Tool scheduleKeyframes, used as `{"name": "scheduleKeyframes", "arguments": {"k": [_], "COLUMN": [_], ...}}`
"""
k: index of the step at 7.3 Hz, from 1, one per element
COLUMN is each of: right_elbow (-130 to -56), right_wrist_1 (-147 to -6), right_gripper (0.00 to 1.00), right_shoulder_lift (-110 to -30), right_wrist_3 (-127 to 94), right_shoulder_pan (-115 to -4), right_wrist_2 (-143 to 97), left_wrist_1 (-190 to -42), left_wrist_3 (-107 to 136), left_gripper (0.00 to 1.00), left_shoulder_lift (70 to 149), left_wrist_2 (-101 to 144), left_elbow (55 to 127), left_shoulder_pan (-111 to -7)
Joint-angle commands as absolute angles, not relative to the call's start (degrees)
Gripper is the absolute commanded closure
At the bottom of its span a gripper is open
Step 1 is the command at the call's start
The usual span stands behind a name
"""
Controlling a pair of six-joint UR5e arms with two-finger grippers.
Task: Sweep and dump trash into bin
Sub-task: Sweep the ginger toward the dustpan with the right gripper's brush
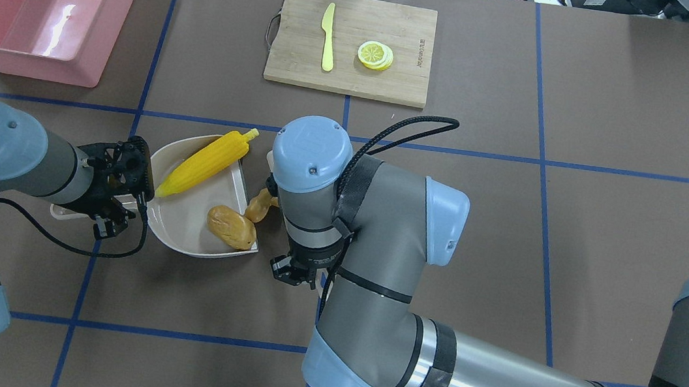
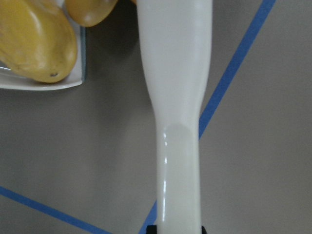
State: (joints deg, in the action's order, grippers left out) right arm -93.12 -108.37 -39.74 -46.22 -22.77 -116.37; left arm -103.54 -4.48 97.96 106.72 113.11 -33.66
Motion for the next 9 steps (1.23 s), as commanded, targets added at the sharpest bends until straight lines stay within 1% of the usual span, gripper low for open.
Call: {"name": "scheduleKeyframes", "arguments": {"k": [1, 2, 3, 5, 8, 9], "right_elbow": [-96.21, -97.89, -97.13, -92.92, -88.00, -87.72], "right_wrist_1": [-111.50, -114.49, -113.65, -104.54, -97.07, -95.73], "right_gripper": [1.00, 1.00, 1.00, 1.00, 1.00, 1.00], "right_shoulder_lift": [-40.42, -42.52, -44.80, -46.75, -44.22, -42.90], "right_wrist_3": [-45.89, -43.18, -43.85, -49.27, -59.81, -62.72], "right_shoulder_pan": [-25.20, -27.40, -27.42, -26.55, -25.75, -25.23], "right_wrist_2": [-117.07, -116.81, -116.11, -117.41, -122.93, -124.26], "left_wrist_1": [-103.45, -103.45, -103.45, -103.45, -103.45, -103.45], "left_wrist_3": [-4.48, -4.48, -4.48, -4.48, -4.48, -4.48], "left_gripper": [1.00, 1.00, 1.00, 1.00, 1.00, 1.00], "left_shoulder_lift": [98.09, 98.09, 98.09, 98.09, 98.09, 98.00], "left_wrist_2": [106.70, 106.70, 106.70, 106.70, 106.70, 106.70], "left_elbow": [113.20, 113.20, 113.12, 113.12, 113.11, 113.20], "left_shoulder_pan": [-33.66, -33.66, -33.66, -33.66, -33.66, -33.66]}}
